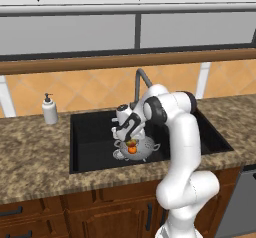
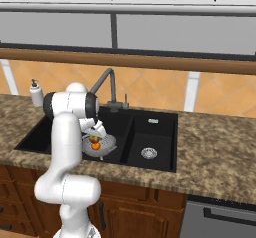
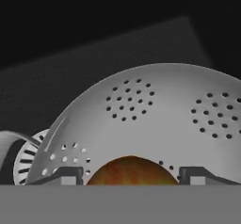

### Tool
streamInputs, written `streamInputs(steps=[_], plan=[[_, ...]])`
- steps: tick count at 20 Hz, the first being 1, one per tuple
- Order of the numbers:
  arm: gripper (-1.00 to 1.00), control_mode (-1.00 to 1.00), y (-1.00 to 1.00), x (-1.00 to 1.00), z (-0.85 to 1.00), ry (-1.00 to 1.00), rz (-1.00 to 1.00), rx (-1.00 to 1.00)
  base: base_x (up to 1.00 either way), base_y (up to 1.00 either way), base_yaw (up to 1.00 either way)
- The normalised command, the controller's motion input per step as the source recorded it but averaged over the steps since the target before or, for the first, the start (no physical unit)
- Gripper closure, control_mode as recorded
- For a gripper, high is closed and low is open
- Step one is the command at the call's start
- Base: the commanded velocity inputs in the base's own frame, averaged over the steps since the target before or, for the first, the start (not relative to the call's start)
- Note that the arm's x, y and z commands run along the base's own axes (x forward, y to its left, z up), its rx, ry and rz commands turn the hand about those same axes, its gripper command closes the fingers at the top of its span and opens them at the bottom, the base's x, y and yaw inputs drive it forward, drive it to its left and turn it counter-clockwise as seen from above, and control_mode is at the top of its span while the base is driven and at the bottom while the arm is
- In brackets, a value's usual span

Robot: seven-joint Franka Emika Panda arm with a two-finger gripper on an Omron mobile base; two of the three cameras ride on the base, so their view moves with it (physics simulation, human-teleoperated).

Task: Put the colander in the sink, put the apple, tangerine in the colander, and turn on the sink faucet and pour water over the colander.

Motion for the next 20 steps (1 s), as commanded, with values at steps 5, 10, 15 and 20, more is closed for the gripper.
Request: streamInputs(steps=[5,10,15,20], plan=[[-1.0,-1.0,-0.12,-0.05,0.0,0.0,0.0,0.0,0.0,0.0,0.0],[-1.0,-1.0,-0.24,-0.26,0.07,-0.01,0.0,0.0,0.0,0.0,0.0],[-1.0,-1.0,-0.26,-0.16,0.31,-0.03,0.0,0.0,0.0,0.0,0.0],[-1.0,-1.0,-0.31,-0.23,0.35,-0.05,0.0,0.0,0.0,0.0,0.0]])
